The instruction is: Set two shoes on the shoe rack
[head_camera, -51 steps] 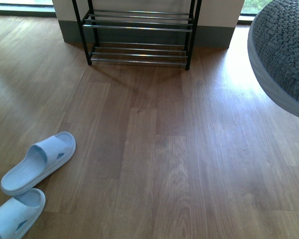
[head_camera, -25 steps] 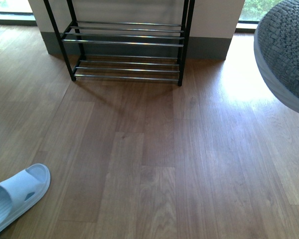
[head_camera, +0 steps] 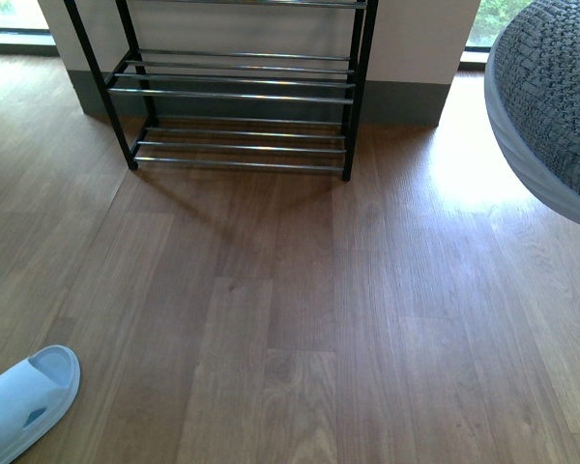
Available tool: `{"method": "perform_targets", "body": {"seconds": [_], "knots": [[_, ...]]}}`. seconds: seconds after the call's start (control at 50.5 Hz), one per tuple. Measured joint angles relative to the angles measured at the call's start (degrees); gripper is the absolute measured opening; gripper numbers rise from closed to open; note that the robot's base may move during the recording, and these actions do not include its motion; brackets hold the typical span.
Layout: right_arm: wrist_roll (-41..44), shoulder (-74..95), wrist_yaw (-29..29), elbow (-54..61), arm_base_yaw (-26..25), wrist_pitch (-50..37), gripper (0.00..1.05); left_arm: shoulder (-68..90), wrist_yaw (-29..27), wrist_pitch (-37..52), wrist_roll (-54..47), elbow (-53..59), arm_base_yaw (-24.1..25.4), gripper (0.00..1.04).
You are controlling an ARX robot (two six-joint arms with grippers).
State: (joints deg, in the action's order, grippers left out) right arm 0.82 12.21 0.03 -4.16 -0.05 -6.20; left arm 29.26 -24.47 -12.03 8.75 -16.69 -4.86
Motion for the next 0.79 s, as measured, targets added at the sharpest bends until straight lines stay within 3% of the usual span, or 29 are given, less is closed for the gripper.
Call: {"method": "perform_targets", "body": {"seconds": [0.792], "knots": [[0.0, 0.0, 0.0, 0.0, 0.0, 0.0, 0.01, 0.0, 0.0, 0.0, -0.1, 0.0, 0.0, 0.02]]}}
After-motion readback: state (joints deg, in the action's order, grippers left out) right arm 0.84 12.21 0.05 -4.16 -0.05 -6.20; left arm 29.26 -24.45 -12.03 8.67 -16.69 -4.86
